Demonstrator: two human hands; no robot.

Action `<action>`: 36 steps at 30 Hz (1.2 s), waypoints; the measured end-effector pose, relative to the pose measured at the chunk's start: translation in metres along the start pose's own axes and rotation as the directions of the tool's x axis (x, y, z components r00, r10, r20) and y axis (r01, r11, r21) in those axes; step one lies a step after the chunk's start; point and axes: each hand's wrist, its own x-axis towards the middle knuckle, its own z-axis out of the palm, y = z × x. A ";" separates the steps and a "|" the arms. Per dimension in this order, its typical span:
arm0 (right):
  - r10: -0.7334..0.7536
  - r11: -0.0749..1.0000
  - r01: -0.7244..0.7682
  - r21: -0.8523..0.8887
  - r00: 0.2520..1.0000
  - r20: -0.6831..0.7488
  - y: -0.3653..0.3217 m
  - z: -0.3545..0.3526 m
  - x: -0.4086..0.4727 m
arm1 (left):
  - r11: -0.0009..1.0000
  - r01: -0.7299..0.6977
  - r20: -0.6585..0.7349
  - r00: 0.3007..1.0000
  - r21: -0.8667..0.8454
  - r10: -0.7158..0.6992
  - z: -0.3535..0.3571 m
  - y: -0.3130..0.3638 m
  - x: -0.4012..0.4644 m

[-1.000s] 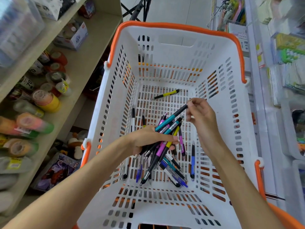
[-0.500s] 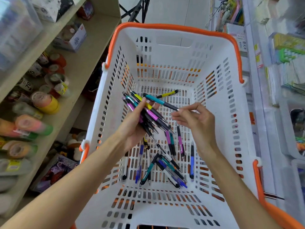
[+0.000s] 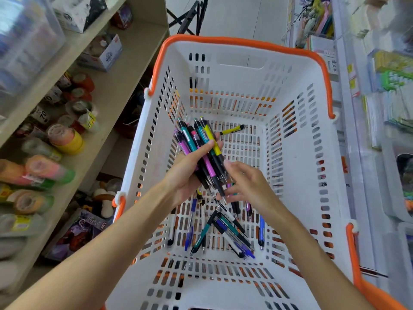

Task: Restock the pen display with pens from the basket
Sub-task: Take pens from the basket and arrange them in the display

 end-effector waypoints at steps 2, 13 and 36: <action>0.021 1.000 -0.021 -0.010 0.999 -0.033 0.001 -0.004 0.004 | 0.999 0.007 0.034 0.999 0.034 -0.008 0.000 0.000 0.000; 0.072 0.996 -0.063 -0.067 0.987 0.143 -0.050 -0.042 -0.002 | 0.823 0.236 0.310 0.844 0.517 -0.437 0.016 0.007 -0.041; 0.257 0.965 -0.235 -0.116 0.936 0.241 -0.120 -0.006 -0.064 | 0.831 0.544 0.386 0.745 0.120 -0.543 0.019 0.035 -0.136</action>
